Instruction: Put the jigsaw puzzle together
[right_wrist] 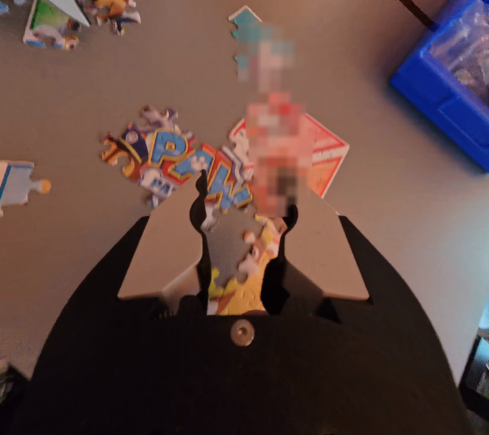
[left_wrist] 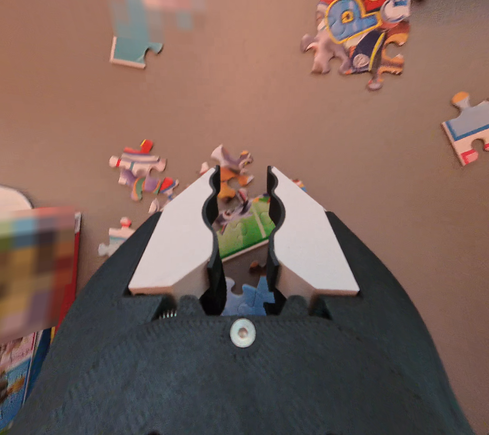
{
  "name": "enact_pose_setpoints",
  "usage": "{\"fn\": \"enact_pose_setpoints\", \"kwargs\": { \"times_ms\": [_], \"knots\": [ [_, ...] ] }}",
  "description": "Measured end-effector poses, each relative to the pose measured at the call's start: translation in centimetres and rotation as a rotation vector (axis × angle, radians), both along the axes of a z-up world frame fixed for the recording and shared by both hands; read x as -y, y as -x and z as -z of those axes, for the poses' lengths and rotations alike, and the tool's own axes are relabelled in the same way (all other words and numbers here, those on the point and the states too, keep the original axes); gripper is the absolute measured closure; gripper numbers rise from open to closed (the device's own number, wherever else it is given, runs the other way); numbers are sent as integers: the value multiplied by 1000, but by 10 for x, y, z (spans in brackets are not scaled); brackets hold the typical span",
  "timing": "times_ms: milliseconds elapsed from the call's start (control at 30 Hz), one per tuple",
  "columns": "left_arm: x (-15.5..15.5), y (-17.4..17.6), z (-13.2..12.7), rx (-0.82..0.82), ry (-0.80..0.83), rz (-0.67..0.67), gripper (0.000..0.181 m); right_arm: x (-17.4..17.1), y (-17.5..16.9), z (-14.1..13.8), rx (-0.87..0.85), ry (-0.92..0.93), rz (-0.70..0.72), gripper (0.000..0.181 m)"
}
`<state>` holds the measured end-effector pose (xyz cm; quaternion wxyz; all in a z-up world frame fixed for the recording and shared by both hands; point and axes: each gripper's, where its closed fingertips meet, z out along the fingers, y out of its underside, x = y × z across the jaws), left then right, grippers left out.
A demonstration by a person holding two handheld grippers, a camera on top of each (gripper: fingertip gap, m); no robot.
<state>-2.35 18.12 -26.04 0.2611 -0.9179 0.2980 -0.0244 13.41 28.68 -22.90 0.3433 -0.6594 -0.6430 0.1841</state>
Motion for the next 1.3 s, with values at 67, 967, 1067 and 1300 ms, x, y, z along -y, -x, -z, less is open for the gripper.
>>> {"fn": "enact_pose_setpoints", "kwargs": {
  "times_ms": [67,967,1067,1300],
  "knots": [
    [6,17,-2,6,-31,-45,148,-5,29,-1,0,24,-38,125],
    [-52,12,-7,57,-103,-29,129,-4,133,23,216,274,-298,142],
    [-70,10,-3,94,-74,-25,129,-19,123,-13,73,351,-236,145],
    [-87,7,18,142,16,-11,134,-34,85,-25,46,327,-186,142]
  ]
}}
